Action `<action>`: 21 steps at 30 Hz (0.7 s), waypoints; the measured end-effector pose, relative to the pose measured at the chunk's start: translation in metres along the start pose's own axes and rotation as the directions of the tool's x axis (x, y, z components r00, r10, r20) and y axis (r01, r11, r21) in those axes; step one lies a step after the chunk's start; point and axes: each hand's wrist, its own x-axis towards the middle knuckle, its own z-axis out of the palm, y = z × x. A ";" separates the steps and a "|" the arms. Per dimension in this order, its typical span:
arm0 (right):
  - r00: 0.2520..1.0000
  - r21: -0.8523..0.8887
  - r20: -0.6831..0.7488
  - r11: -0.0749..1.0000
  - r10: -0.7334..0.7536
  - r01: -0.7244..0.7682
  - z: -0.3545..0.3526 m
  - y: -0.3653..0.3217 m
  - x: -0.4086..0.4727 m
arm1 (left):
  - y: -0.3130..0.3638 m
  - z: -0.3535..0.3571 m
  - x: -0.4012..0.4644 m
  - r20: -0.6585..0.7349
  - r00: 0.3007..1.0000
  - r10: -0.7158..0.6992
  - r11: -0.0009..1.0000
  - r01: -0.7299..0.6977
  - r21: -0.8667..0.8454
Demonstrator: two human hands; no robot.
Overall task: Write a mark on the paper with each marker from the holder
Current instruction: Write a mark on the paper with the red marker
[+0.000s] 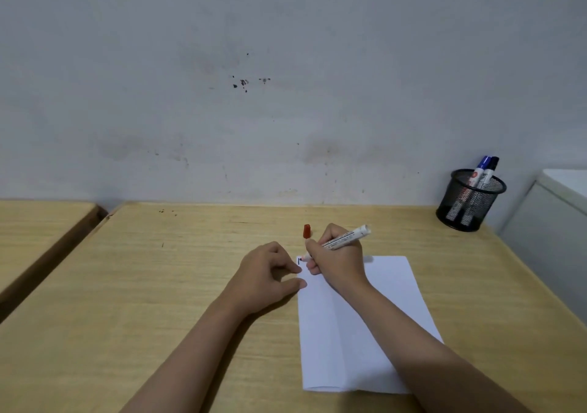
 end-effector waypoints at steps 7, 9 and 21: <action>1.000 -0.029 -0.002 1.000 -0.011 0.011 0.001 0.002 0.002 | 0.000 0.002 0.000 -0.005 1.000 0.003 1.000 -0.003 0.026; 1.000 -0.033 0.008 0.999 0.005 -0.005 0.001 0.001 0.002 | 0.000 0.003 0.000 -0.007 1.000 0.003 1.000 -0.002 0.025; 0.996 0.140 -0.086 0.990 0.029 -0.017 -0.005 0.002 0.002 | -0.002 0.004 0.001 -0.024 1.000 -0.020 1.000 0.020 -0.007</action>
